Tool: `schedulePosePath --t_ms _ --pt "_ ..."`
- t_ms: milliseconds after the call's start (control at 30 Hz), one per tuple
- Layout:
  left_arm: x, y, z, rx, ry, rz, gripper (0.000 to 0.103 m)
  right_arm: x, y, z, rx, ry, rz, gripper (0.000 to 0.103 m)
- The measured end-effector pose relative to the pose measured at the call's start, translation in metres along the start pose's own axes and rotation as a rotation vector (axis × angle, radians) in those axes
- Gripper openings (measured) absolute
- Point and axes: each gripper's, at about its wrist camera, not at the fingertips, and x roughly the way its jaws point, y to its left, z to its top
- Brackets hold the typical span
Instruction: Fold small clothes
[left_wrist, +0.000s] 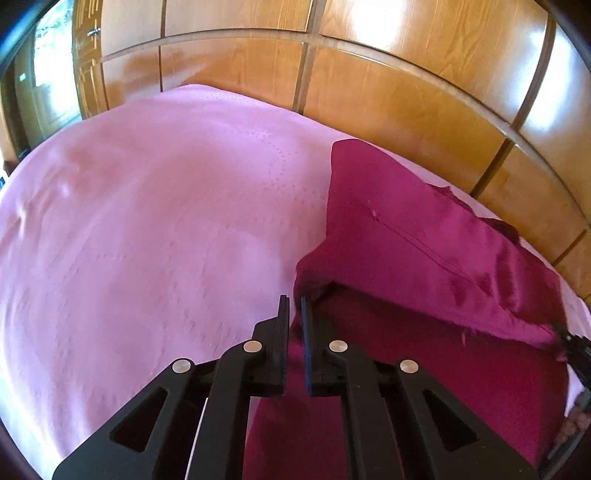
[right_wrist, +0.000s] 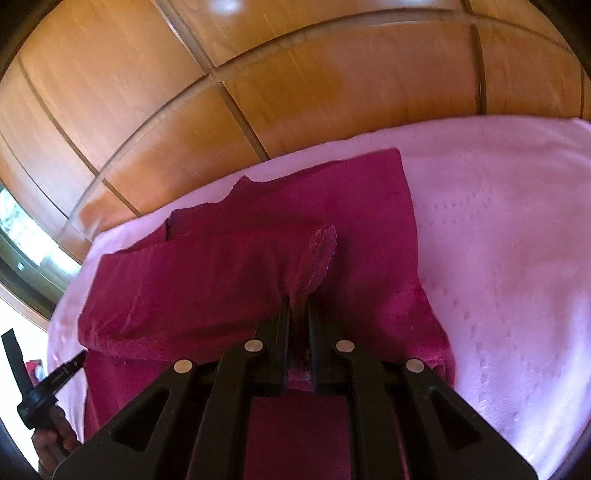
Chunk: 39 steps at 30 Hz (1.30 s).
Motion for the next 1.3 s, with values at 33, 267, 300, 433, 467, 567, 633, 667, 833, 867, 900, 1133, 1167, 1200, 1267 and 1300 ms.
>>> schedulePosePath --t_ms 33,267,300,433,467,567,633,667,833,867,900,1133,1167,1200,1267,1300 --pt "-0.005 0.001 -0.002 0.004 -0.008 -0.011 0.004 -0.003 -0.001 0.001 0.007 -0.003 0.005 0.013" --pt "-0.042 -0.009 0.006 0.013 -0.113 -0.104 0.057 -0.045 0.02 0.002 -0.052 -0.086 0.024 0.052" --pt "-0.045 -0.014 0.009 0.013 -0.132 -0.124 0.057 -0.047 0.027 0.001 -0.077 -0.089 0.029 0.053" --pt "-0.036 -0.039 0.015 0.058 -0.105 -0.169 0.057 -0.039 0.059 -0.012 -0.189 -0.061 0.044 0.054" --pt "-0.029 -0.047 0.013 0.09 -0.085 -0.177 0.057 -0.034 0.065 -0.015 -0.213 -0.054 0.034 0.055" --pt "-0.001 -0.059 0.003 0.146 -0.004 -0.144 0.057 -0.013 0.073 -0.026 -0.268 -0.011 -0.002 0.058" --pt "0.02 -0.057 -0.005 0.161 0.062 -0.121 0.057 0.0 0.071 -0.035 -0.304 0.001 -0.042 0.059" --pt "0.025 -0.056 -0.009 0.169 0.064 -0.115 0.057 0.002 0.068 -0.04 -0.317 -0.007 -0.046 0.059" --pt "0.005 -0.042 0.001 0.116 0.01 -0.195 0.057 0.002 0.067 -0.046 -0.346 -0.028 -0.037 0.066" --pt "0.001 -0.034 0.009 0.078 -0.001 -0.211 0.057 0.003 0.067 -0.047 -0.354 -0.029 -0.037 0.069" --pt "-0.001 -0.023 0.022 0.015 -0.009 -0.236 0.057 0.003 0.069 -0.048 -0.366 -0.03 -0.04 0.07" --pt "0.031 0.019 0.084 -0.195 0.054 -0.298 0.059 0.004 0.074 -0.051 -0.406 -0.034 -0.055 0.079" --pt "0.039 0.021 0.09 -0.207 0.085 -0.329 0.06 0.004 0.073 -0.051 -0.403 -0.035 -0.05 0.08" --pt "0.053 0.021 0.098 -0.212 0.134 -0.353 0.062 0.004 0.073 -0.052 -0.401 -0.035 -0.048 0.08" --pt "0.076 0.024 0.108 -0.245 0.176 -0.314 0.062 0.005 0.074 -0.052 -0.408 -0.035 -0.051 0.081" --pt "0.083 0.025 0.111 -0.258 0.189 -0.319 0.062 0.005 0.075 -0.053 -0.414 -0.035 -0.055 0.082"
